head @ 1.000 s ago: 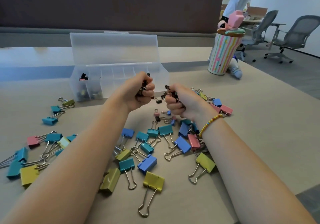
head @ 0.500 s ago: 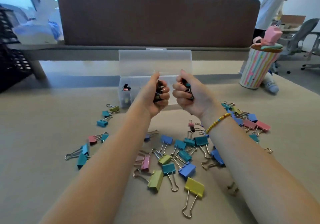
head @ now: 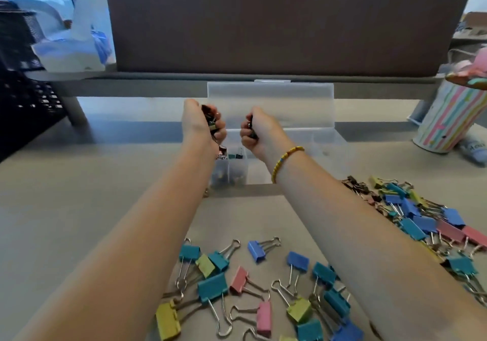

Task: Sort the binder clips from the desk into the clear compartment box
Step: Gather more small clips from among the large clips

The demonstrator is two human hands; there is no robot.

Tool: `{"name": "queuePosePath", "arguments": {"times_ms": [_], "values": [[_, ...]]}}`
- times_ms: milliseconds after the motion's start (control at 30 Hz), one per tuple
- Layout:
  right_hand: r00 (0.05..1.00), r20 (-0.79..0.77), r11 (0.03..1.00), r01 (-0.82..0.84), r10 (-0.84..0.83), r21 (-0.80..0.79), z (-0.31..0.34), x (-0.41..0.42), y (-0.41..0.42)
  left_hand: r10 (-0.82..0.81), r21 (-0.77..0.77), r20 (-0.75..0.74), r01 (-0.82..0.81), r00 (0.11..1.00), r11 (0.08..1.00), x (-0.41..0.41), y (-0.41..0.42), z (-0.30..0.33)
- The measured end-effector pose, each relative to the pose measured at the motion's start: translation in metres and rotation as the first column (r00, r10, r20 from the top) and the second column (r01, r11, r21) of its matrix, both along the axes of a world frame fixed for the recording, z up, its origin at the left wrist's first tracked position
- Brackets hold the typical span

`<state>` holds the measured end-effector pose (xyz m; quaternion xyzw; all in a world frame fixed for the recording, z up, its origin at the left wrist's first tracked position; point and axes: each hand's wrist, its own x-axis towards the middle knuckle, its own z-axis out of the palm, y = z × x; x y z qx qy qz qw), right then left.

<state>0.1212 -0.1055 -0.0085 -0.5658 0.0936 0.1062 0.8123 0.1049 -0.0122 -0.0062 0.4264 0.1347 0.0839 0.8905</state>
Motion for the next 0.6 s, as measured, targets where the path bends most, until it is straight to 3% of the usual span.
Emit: {"name": "queuePosePath", "arguments": {"times_ms": [200, 467, 600], "values": [[0.999, -0.013, 0.984, -0.040, 0.038, -0.173, -0.011, 0.016, 0.014, 0.052, 0.024, -0.055, -0.050, 0.997, 0.998, 0.025, 0.003, -0.010], [0.982, 0.085, 0.862, -0.105, 0.168, -0.496, -0.007, 0.019, 0.017, 0.102, 0.076, -0.070, -0.097, 0.992, 0.992, 0.041, -0.001, -0.009], [0.988, 0.113, 0.898, -0.045, 0.105, -0.437, -0.011, 0.022, 0.009, 0.148, 0.149, -0.077, -0.135, 0.986, 0.980, 0.042, -0.007, -0.013]]}}
